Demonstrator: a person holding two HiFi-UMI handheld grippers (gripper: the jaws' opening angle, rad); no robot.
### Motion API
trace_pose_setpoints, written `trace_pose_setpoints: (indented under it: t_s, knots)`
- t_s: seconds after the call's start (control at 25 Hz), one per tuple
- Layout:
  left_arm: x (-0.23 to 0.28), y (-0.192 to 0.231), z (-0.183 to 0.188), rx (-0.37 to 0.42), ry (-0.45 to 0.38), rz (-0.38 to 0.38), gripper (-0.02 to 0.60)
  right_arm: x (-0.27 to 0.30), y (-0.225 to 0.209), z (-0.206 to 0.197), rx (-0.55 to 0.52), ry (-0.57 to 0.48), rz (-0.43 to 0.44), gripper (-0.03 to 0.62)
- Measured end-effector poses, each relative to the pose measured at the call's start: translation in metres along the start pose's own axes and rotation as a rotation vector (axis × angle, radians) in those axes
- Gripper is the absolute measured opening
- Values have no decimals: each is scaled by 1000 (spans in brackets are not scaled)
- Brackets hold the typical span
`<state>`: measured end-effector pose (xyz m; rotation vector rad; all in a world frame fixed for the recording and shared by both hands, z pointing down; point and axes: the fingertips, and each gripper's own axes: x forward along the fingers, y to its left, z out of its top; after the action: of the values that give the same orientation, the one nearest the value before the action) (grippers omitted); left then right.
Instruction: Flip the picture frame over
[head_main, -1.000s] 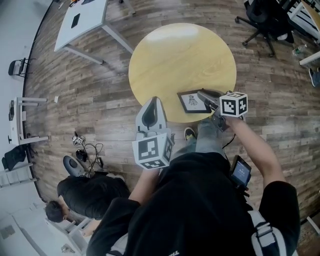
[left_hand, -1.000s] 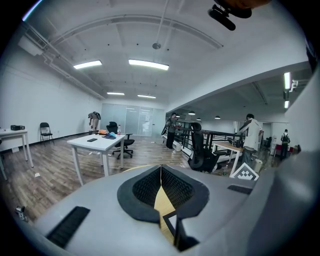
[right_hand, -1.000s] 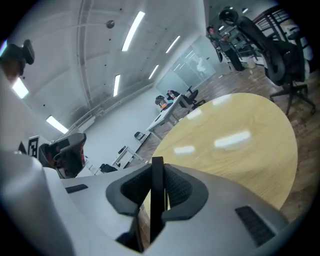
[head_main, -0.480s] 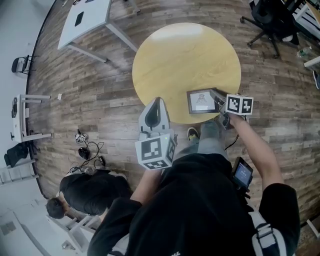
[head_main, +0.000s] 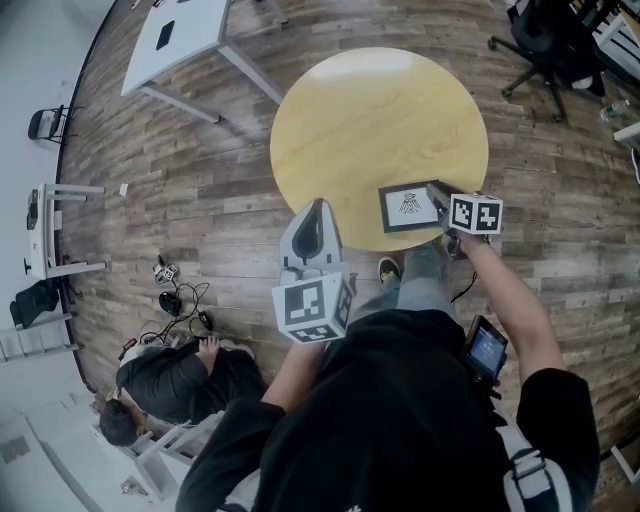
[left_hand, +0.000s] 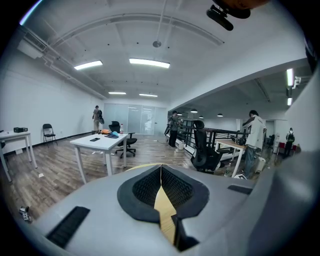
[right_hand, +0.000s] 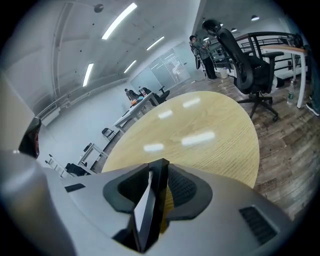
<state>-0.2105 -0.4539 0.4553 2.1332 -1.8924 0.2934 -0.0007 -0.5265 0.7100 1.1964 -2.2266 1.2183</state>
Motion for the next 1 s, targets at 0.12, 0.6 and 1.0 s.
trace_pose_setpoints:
  t_s: [0.12, 0.6, 1.0]
  knots:
    - [-1, 2, 0, 0, 6, -1, 21, 2, -3, -4, -6, 4, -18, 127]
    - [1, 3, -1, 9, -1, -4, 21, 23, -11, -22, -305, 142, -154, 127]
    - [-5, -1, 7, 10, -31, -22, 21, 31, 14, -17, -733, 285, -241, 113]
